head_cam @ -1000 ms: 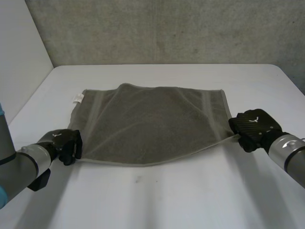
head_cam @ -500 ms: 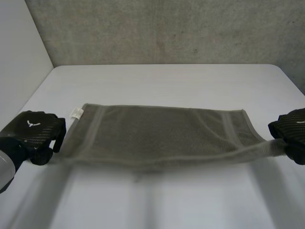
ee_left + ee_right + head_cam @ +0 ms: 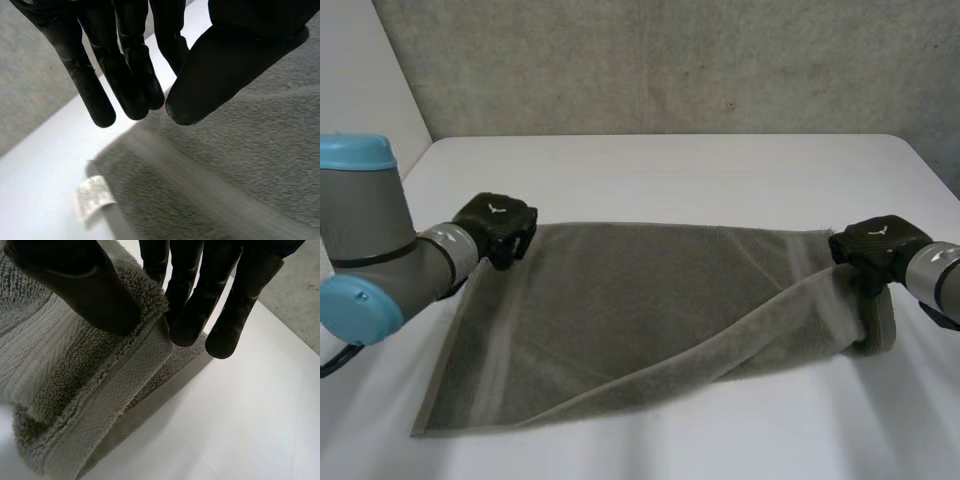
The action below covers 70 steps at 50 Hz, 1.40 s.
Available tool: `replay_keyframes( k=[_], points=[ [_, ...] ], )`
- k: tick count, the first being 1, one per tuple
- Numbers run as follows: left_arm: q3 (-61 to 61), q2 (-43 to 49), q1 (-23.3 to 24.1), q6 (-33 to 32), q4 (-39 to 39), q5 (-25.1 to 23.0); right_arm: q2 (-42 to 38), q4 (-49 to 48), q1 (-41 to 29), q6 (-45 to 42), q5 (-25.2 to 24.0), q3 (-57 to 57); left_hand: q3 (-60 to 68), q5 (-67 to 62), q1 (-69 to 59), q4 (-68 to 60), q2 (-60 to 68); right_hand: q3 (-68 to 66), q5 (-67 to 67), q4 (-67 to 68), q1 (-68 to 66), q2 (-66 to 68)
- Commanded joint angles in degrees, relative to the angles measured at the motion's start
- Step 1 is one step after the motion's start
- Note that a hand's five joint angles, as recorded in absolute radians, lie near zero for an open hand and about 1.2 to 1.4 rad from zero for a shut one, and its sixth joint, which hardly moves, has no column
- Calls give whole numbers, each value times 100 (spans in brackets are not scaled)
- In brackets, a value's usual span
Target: Fold the towel.
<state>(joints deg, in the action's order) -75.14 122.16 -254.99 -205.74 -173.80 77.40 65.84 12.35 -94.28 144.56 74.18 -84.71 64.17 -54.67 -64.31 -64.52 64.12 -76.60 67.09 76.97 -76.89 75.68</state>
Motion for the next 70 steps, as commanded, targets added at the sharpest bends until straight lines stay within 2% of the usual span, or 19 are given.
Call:
replay_keyframes(
  k=[1, 6, 9, 14, 19, 25, 32, 45, 70],
  points=[
    [-871, -790, 46, 597, 153, -14, 139, -408, -47, -15, 18, -273, -2687, 2738, 2701, 2723, -2682, -340, 291, 303, -311, 432],
    [-2028, -1842, 2, 667, 74, -49, 166, -532, -29, -15, 18, -344, -2721, 2771, 2735, 2756, -2716, -340, 291, 303, -311, 432],
    [-2268, -2108, -6, 676, 65, -49, 166, -541, -20, -15, 9, -388, -2704, 2754, 2718, 2740, -2699, -340, 291, 303, -311, 432],
    [-3224, -3108, -50, 650, 57, -58, 175, -576, -12, -15, 9, -485, -2502, 2553, 2516, 2538, -2498, -340, 291, 303, -311, 432],
    [-3848, -3443, -129, 615, 22, -67, 210, -655, -20, -15, 9, -581, -2485, 2536, 2499, 2521, -2481, -340, 291, 303, -311, 432],
    [-4290, -3453, -191, 588, 22, -190, 289, -717, -12, -15, 9, -652, -2485, 2536, 2499, 2521, -2481, -340, 291, 303, -311, 432],
    [-4842, -3435, -507, 386, -285, -489, 289, -725, -12, -15, 9, -704, -2368, 2419, 2383, 2404, -2364, -340, 291, 303, -311, 432],
    [-5239, -3383, -551, 140, -804, -515, 298, -822, -20, -24, 9, -766, -1560, 1611, 1575, 1596, -1556, -340, 291, 303, -311, 432],
    [-5423, -3128, -525, 140, -919, -515, 289, -1095, -12, -24, 79, -836, -1661, 1711, 1675, 1697, -1656, -340, 291, 303, -311, 432]
  ],
)
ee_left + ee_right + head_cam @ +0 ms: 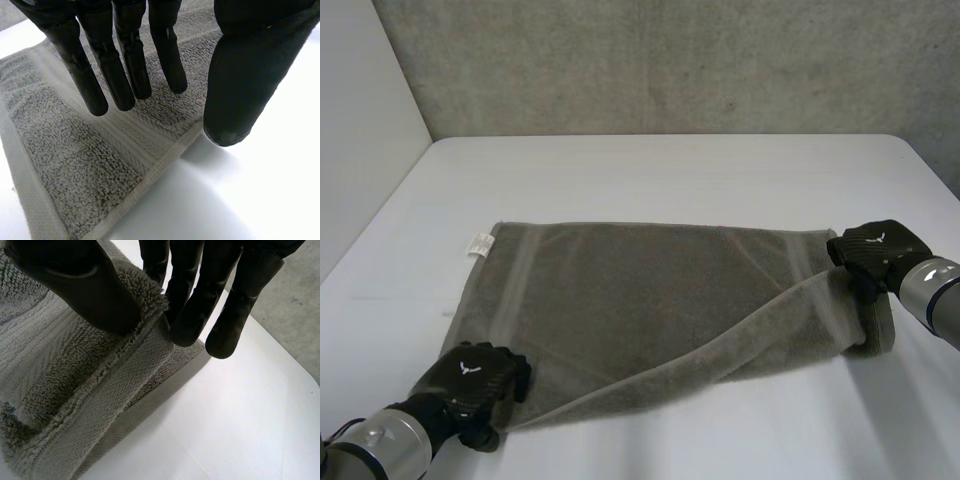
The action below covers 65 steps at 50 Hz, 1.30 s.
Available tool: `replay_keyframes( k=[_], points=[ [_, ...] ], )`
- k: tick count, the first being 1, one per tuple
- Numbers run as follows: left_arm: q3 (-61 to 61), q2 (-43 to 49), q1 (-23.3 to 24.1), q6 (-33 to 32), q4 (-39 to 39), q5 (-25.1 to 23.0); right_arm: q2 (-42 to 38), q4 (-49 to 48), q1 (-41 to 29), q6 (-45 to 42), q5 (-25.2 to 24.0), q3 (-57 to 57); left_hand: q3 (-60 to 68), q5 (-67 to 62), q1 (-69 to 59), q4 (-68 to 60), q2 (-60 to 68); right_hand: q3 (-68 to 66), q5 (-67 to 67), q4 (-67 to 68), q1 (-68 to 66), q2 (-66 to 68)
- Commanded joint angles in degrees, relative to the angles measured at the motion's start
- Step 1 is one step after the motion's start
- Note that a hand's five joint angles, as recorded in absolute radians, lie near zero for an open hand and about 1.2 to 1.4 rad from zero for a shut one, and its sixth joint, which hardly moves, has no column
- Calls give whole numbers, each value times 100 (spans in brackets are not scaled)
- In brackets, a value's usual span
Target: Fold the towel.
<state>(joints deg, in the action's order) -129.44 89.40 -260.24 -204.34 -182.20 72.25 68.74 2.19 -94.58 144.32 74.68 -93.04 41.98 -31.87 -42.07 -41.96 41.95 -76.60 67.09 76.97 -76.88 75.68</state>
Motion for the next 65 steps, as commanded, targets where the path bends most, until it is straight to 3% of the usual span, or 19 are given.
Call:
replay_keyframes(
  k=[1, 17, 26, 27, 28, 45, 50, 52, 61, 65],
  points=[
    [6, 148, 0, -1, -79, 0, -1, -78, 19, 0, 29, -3, 557, -569, -548, -559, 561, -340, 291, 303, -312, 432],
    [59, 570, 35, 8, -378, 17, -18, -87, 1, 0, 29, -30, 1281, -1292, -1272, -1283, 1284, -340, 291, 303, -312, 432],
    [33, 622, 35, -1, -677, 26, -18, -96, 1, 0, 29, -39, 2610, -2621, -2601, -2611, 2613, -340, 291, 303, -312, 432],
    [33, 640, 35, -1, -729, 35, -18, -87, 10, 0, 29, -30, 3675, -3687, -3666, -3677, 3679, -340, 291, 303, -312, 432],
    [50, 666, 18, -9, -791, 61, -18, -87, 10, 0, 29, -30, 3800, -3812, -3791, -3802, 3804, -340, 291, 303, -312, 432],
    [929, -63, 17, 8, -765, 0, 149, -70, -25, 0, 47, 67, 3802, -3813, -3793, -3804, 3805, -340, 291, 303, -312, 432],
    [1667, 763, 114, -1, -782, 53, -114, -236, -95, 236, 91, 382, 3802, -3813, -3793, -3804, 3805, -340, 291, 303, -312, 432],
    [2463, 1480, 167, 8, -747, 88, -211, -332, -122, 429, 108, 496, 3802, -3813, -3793, -3804, 3805, -340, 291, 303, -312, 432],
    [4541, 3136, 255, 17, -712, 79, -783, -922, -148, 1195, 161, 1218, 3802, -3813, -3793, -3804, 3805, -340, 291, 303, -312, 432],
    [5759, 3951, 316, 43, -616, 88, -1230, -1124, -166, 1239, 450, 1753, 3802, -3813, -3793, -3804, 3805, -340, 291, 303, -312, 432]
  ],
)
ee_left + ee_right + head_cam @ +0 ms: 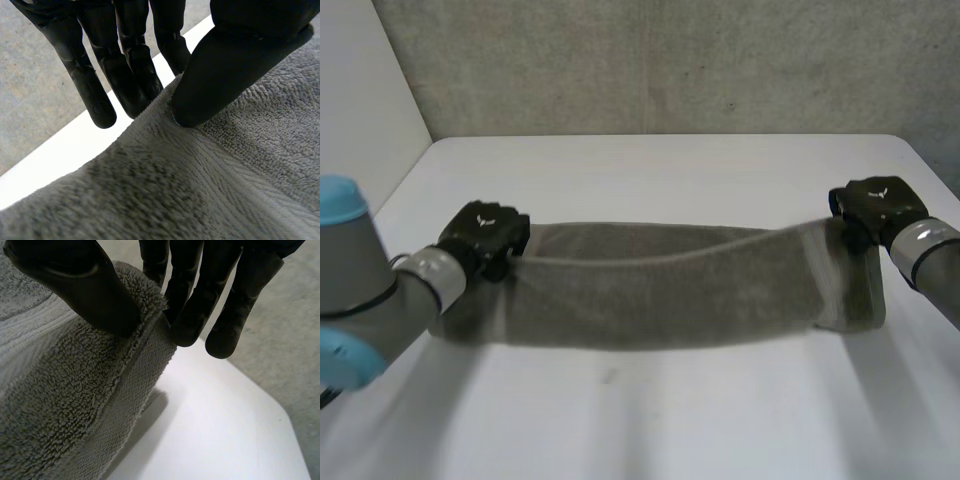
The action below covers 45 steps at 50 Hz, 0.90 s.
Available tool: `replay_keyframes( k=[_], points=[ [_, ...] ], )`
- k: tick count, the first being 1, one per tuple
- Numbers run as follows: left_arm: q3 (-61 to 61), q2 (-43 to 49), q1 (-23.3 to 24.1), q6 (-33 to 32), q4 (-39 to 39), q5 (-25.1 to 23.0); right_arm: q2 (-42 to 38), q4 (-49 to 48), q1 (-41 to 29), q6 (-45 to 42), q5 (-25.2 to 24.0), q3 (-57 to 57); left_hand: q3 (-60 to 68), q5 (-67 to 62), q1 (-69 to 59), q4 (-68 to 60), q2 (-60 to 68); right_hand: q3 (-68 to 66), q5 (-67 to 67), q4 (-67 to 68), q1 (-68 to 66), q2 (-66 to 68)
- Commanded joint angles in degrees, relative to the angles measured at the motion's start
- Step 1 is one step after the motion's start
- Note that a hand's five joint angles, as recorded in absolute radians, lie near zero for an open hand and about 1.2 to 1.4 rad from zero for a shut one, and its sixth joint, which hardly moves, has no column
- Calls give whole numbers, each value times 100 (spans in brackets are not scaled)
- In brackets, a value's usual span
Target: Fold the towel.
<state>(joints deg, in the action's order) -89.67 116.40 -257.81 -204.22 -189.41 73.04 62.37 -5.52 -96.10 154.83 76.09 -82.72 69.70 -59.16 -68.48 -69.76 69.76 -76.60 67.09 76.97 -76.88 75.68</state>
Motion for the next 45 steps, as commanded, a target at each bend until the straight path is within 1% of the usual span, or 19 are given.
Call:
replay_keyframes(
  k=[1, 6, 9, 14, 21, 22, 23, 24, 25, 26, 27, 28, 29, 30, 34, 36, 39, 44, 45],
  points=[
    [1787, 1254, 73, 31, 106, 9, -742, -362, -23, 214, 405, 896, 1030, -1084, -1152, -1024, 1024, -340, 291, 303, -312, 432],
    [3207, 2209, 293, 31, 307, 26, -1226, -380, -58, 337, 591, 1388, 1030, -1084, -1152, -1024, 1024, -340, 291, 303, -312, 432],
    [3500, 2431, 320, 31, 343, 61, -1533, -380, -93, 346, 661, 1705, 1030, -1084, -1152, -1024, 1024, -340, 291, 303, -312, 432],
    [4684, 3220, 398, 5, 439, 412, -1929, -371, -216, 311, 731, 2144, 1030, -1084, -1152, -1024, 1024, -340, 291, 303, -312, 432],
    [5547, 3810, 469, 5, 825, 457, -2325, -318, -243, 162, 846, 2601, 1030, -1084, -1152, -1024, 1024, -340, 291, 303, -312, 432],
    [5635, 3898, 478, 5, 922, 466, -2404, -275, -243, 92, 846, 2707, 1030, -1084, -1152, -1024, 1024, 253, -303, -291, 282, -162],
    [5636, 3899, 478, 5, 923, 466, -2405, -274, -243, 91, 846, 2708, 1030, -1084, -1152, -1024, 1024, 259, -309, -297, 288, -168],
    [5688, 3943, 504, 5, 966, 483, -2475, -196, -243, -13, 872, 2812, 1030, -1084, -1152, -1024, 1024, 4755, -4805, -4793, 4784, -4664],
    [5689, 3943, 504, 5, 967, 483, -2528, -91, -252, -136, 890, 2909, 1030, -1084, -1152, -1024, 1024, 6660, -6709, -6697, 6688, -6568],
    [5698, 3960, 539, -4, 967, 509, -2528, -90, -252, -137, 890, 2910, -1449, 1395, 1327, 1455, -1455, 6660, -6709, -6697, 6688, -6568],
    [5698, 3952, 583, -13, 967, 553, -2563, 41, -252, -242, 899, 3015, -5970, 5916, 5848, 5976, -5976, 6660, -6709, -6697, 6688, -6568],
    [5698, 3952, 583, -13, 967, 553, -2563, 42, -252, -243, 899, 3016, -5970, 5916, 5848, 5976, -5976, 6660, -6709, -6697, 6688, -6568],
    [5706, 3934, 635, 13, 967, 606, -2555, 164, -269, -304, 899, 3129, -5436, 5382, 5314, 5442, -5442, 6660, -6709, -6697, 6688, -6568],
    [5707, 3882, 688, 22, 967, 650, -2520, 322, -287, -322, 907, 3243, -5970, 5916, 5848, 5976, -5976, 6660, -6709, -6697, 6688, -6568],
    [5689, 3653, 706, 48, 976, 685, -2264, 578, -296, -269, 899, 3341, -5970, 5916, 5848, 5976, -5976, 6660, -6709, -6697, 6688, -6568],
    [5636, 3486, 706, 75, 985, 685, -1801, 701, -296, -208, 881, 3219, -5970, 5916, 5848, 5976, -5976, 6660, -6709, -6697, 6688, -6568],
    [5478, 3117, 715, 92, 1002, 685, -1544, 728, -296, -173, 890, 3121, -5970, 5916, 5848, 5976, -5976, 6660, -6709, -6697, 6688, -6568],
    [4705, 2299, 706, 268, 1011, 685, -579, 728, -278, -164, 784, 2105, -5970, 5916, 5848, 5976, -5976, 6660, -6709, -6697, 6688, -6568],
    [4330, 1977, 698, 390, 1002, 668, -577, 728, -278, -164, 784, 2102, -5970, 5916, 5848, 5976, -5976, 6660, -6709, -6697, 6688, -6568]
  ],
)
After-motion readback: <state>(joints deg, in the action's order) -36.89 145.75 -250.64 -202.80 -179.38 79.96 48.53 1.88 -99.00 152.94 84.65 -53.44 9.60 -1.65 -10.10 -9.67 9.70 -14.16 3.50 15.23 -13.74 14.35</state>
